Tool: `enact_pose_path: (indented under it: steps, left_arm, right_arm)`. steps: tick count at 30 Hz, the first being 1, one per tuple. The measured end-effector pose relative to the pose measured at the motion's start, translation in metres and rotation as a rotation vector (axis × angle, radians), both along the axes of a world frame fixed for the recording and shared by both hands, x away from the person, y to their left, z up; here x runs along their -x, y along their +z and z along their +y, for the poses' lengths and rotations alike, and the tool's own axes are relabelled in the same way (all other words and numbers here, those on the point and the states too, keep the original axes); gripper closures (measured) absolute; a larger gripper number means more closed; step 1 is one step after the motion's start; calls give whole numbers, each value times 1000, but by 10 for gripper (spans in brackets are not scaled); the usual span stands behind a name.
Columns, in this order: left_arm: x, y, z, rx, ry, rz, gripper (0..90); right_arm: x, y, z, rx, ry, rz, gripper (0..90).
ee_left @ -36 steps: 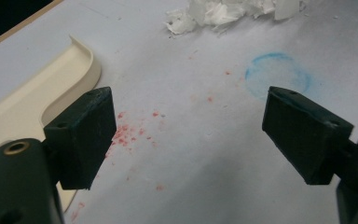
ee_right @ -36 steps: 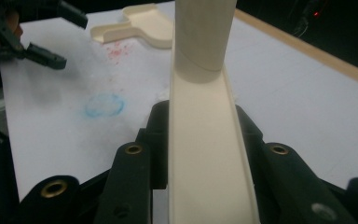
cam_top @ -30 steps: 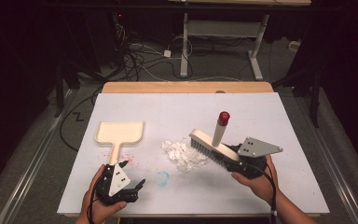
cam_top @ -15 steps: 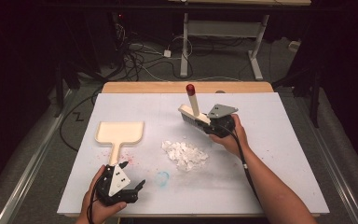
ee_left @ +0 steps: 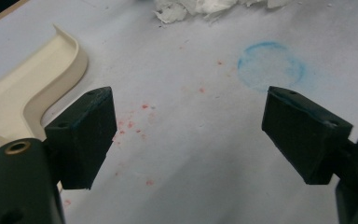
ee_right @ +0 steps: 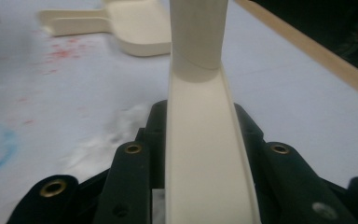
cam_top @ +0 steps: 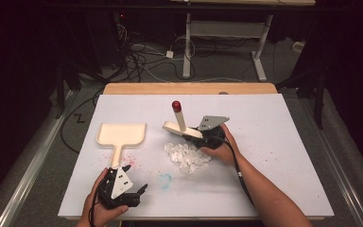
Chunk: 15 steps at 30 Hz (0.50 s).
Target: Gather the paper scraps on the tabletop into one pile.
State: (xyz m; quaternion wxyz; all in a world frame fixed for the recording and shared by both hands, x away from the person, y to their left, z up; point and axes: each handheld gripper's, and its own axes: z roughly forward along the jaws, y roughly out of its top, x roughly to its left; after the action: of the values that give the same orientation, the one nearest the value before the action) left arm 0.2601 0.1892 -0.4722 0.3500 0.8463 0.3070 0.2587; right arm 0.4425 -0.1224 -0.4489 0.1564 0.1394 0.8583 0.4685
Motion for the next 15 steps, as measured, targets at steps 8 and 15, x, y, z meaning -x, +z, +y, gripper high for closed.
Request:
enact_pose_path:
  steps: [8, 15]
  left_arm:
    - [0, -1, -2, -10, -14, 8, 169]
    - [-1, -2, -4, -20, -18, 14, 169]
  right_arm:
    - [28, 3, -11, 24, 119, -31, 675]
    - [37, 22, -31, -10, -69, -129, 677]
